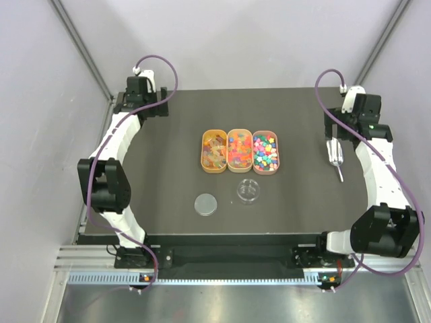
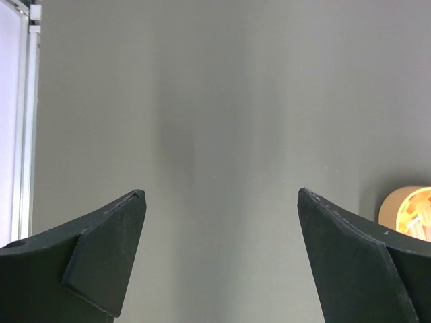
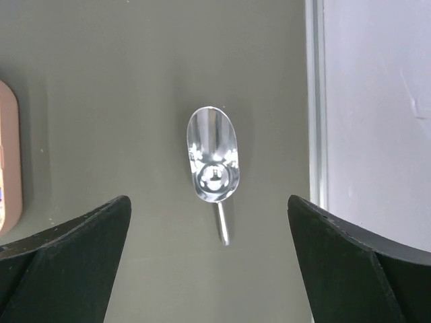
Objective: Pack the candies
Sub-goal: Pick up the spatula from the center of the board.
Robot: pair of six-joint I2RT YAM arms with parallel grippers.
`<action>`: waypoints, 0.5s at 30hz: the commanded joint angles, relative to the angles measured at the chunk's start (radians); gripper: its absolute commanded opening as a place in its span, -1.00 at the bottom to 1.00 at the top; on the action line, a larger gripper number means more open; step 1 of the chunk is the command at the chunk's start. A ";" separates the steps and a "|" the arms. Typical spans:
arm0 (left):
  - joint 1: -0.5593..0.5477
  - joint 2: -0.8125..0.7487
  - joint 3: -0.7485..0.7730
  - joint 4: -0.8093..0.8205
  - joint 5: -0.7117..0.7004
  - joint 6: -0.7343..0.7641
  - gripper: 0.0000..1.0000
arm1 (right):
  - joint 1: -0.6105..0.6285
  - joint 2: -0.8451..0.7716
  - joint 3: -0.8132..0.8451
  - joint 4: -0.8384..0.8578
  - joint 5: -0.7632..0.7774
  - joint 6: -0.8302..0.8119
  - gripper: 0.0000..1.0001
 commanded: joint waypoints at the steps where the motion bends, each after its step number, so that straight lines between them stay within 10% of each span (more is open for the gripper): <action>1: -0.003 0.013 0.044 -0.012 0.025 0.016 0.97 | 0.003 0.002 0.003 0.007 0.007 -0.090 0.99; 15: -0.109 0.238 0.260 -0.343 0.157 0.136 0.62 | -0.207 0.022 -0.308 0.041 -0.237 -0.305 0.68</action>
